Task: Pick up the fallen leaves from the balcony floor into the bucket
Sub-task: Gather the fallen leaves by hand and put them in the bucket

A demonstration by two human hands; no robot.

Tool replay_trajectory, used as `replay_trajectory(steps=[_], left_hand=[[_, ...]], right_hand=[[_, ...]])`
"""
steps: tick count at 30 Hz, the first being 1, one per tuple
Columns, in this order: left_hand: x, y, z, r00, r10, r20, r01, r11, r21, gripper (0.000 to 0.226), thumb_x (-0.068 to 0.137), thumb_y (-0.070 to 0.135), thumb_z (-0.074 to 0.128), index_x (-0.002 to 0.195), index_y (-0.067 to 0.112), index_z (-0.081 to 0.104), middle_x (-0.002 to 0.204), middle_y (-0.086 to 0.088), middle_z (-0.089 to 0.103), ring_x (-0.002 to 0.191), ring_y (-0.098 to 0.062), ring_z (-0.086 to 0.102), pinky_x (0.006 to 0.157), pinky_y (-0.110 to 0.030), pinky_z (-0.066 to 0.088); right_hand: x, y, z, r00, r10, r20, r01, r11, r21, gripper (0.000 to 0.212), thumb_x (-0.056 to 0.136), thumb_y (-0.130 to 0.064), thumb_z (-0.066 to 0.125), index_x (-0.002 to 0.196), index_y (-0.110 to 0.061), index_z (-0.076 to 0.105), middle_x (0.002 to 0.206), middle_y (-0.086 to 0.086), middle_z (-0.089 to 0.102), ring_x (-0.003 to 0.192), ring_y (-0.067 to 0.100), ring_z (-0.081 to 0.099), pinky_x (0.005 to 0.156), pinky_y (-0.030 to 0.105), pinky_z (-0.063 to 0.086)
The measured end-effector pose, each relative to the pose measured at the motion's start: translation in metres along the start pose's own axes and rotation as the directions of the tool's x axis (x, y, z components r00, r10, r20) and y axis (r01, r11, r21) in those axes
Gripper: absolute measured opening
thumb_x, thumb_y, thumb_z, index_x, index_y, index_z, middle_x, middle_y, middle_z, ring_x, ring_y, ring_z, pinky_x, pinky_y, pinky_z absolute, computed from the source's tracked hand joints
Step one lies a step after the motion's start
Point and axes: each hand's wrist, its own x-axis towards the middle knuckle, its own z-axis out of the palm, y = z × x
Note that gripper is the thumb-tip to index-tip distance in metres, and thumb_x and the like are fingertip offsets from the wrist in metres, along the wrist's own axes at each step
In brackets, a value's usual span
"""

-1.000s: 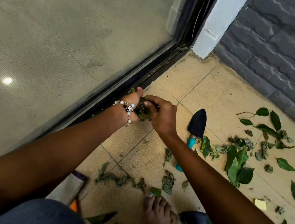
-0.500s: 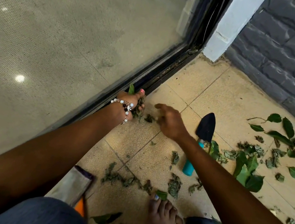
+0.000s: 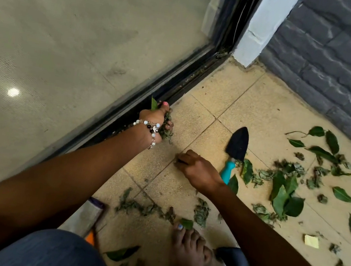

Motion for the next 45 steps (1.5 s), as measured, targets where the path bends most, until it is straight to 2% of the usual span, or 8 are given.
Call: replay_trajectory(steps=[4, 7, 9, 13, 19, 31, 38, 45], left_hand=[[-0.006, -0.006, 0.013, 0.997, -0.012, 0.077, 0.016, 0.999, -0.042, 0.024, 0.094, 0.029, 0.063, 0.089, 0.005, 0.061, 0.045, -0.001, 0.047, 0.032, -0.012, 0.041, 0.037, -0.015, 0.034], [-0.009, -0.009, 0.022, 0.99, -0.02, 0.136, 0.034, 0.995, -0.097, 0.028, 0.094, 0.031, 0.061, 0.082, 0.006, 0.061, 0.047, -0.001, 0.047, 0.033, -0.011, 0.041, 0.036, -0.014, 0.032], [-0.01, -0.011, 0.03, 0.987, -0.025, 0.158, 0.043, 0.993, -0.107, 0.028, 0.092, 0.035, 0.064, 0.086, 0.008, 0.061, 0.048, -0.001, 0.048, 0.035, -0.012, 0.042, 0.037, -0.016, 0.035], [-0.016, -0.02, 0.047, 0.989, 0.068, 0.132, -0.058, 0.995, -0.079, 0.027, 0.09, 0.035, 0.066, 0.084, 0.008, 0.065, 0.056, -0.002, 0.053, 0.04, -0.014, 0.049, 0.044, -0.021, 0.044], [-0.018, -0.03, 0.059, 0.959, 0.281, -0.035, -0.279, 0.959, 0.04, 0.022, 0.089, 0.03, 0.069, 0.078, 0.012, 0.063, 0.074, -0.002, 0.063, 0.075, -0.023, 0.063, 0.078, -0.036, 0.056], [-0.034, -0.057, 0.065, 0.994, -0.047, 0.102, 0.036, 0.993, 0.111, 0.024, 0.083, 0.024, 0.076, 0.084, 0.003, 0.065, 0.072, -0.012, 0.067, 0.052, -0.023, 0.063, 0.053, -0.034, 0.055], [-0.028, -0.062, 0.059, 0.998, 0.041, 0.049, -0.051, 0.977, 0.207, 0.031, 0.083, 0.024, 0.076, 0.095, 0.003, 0.057, 0.065, -0.008, 0.059, 0.033, -0.012, 0.049, 0.039, -0.02, 0.042], [-0.027, -0.064, 0.057, 0.995, -0.002, 0.099, -0.011, 0.992, 0.128, 0.023, 0.089, 0.015, 0.07, 0.084, 0.002, 0.051, 0.062, -0.01, 0.051, 0.029, -0.009, 0.042, 0.034, -0.014, 0.034]], right_hand=[[-0.001, 0.009, -0.008, 0.955, 0.269, -0.124, -0.242, 0.95, 0.199, 0.024, 0.082, 0.007, 0.063, 0.101, -0.004, 0.073, 0.106, 0.011, 0.07, 0.096, 0.026, 0.064, 0.079, 0.036, 0.056], [0.009, 0.009, -0.036, 0.563, 0.82, 0.098, -0.356, 0.134, 0.925, 0.019, 0.082, 0.007, 0.068, 0.1, 0.004, 0.072, 0.092, 0.011, 0.073, 0.084, 0.02, 0.068, 0.08, 0.03, 0.059], [0.018, 0.005, -0.052, 0.471, 0.788, 0.397, -0.091, -0.404, 0.91, 0.017, 0.084, 0.012, 0.062, 0.101, 0.011, 0.067, 0.092, 0.015, 0.07, 0.085, 0.025, 0.066, 0.074, 0.031, 0.06], [0.031, -0.005, -0.071, 0.48, 0.714, 0.51, 0.071, -0.612, 0.788, 0.025, 0.091, 0.012, 0.052, 0.114, 0.014, 0.059, 0.113, 0.022, 0.067, 0.101, 0.033, 0.067, 0.071, 0.037, 0.061], [0.039, -0.009, -0.085, 0.326, 0.877, 0.353, -0.061, -0.353, 0.934, 0.023, 0.092, 0.016, 0.046, 0.094, 0.005, 0.066, 0.099, 0.018, 0.068, 0.095, 0.029, 0.068, 0.081, 0.035, 0.059], [0.006, 0.005, -0.074, 0.538, 0.827, -0.163, -0.564, 0.497, 0.659, 0.012, 0.08, -0.013, 0.075, 0.089, -0.021, 0.077, 0.089, -0.006, 0.07, 0.094, 0.018, 0.058, 0.086, 0.039, 0.048], [-0.025, 0.001, -0.074, 0.626, 0.766, 0.144, -0.487, 0.24, 0.839, 0.006, 0.087, -0.011, 0.07, 0.089, -0.015, 0.065, 0.078, -0.004, 0.066, 0.067, 0.011, 0.064, 0.063, 0.033, 0.056], [-0.049, -0.025, -0.055, 0.722, 0.295, 0.627, -0.373, 0.928, -0.006, 0.054, 0.084, -0.017, 0.071, 0.131, -0.007, 0.044, 0.135, 0.02, 0.045, 0.111, 0.032, 0.055, 0.09, 0.041, 0.05]])
